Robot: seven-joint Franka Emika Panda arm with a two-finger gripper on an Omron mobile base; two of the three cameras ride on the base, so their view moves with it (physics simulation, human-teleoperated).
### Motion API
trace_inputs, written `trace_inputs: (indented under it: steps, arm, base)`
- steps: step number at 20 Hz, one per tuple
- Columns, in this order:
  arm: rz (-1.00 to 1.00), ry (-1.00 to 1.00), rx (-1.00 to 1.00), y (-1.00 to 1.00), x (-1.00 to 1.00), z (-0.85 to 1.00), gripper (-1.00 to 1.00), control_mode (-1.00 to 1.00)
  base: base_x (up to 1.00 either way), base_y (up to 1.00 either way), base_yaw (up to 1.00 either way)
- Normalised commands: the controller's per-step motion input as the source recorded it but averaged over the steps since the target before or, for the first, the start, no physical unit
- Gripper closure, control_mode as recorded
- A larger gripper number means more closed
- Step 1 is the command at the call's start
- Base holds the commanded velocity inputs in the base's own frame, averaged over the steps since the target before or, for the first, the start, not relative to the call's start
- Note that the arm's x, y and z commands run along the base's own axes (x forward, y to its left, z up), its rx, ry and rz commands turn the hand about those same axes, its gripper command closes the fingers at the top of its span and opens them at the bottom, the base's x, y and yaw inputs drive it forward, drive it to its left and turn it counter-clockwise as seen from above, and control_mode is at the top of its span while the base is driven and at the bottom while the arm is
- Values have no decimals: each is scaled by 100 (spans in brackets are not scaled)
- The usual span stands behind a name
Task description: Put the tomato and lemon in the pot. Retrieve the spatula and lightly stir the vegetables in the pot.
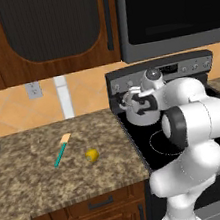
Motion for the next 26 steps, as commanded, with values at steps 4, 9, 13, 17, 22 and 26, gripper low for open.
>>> trace_inputs:
  steps: [4,9,13,17,22,26]
  arm:
    - [0,6,0,-9,34,-33,100,-100]
    - [0,5,0,0,42,-35,100,-100]
    - [1,3,0,0,29,-28,100,-100]
    - [2,0,-1,2,8,-17,-100,-100]
    - [2,0,0,0,1,-1,-100,-100]
    - [2,-2,0,0,-10,20,-100,-100]
  base:
    - [0,0,0]
    - [0,0,0]
    - [0,0,0]
    - [0,0,0]
    - [0,0,0]
    - [0,0,0]
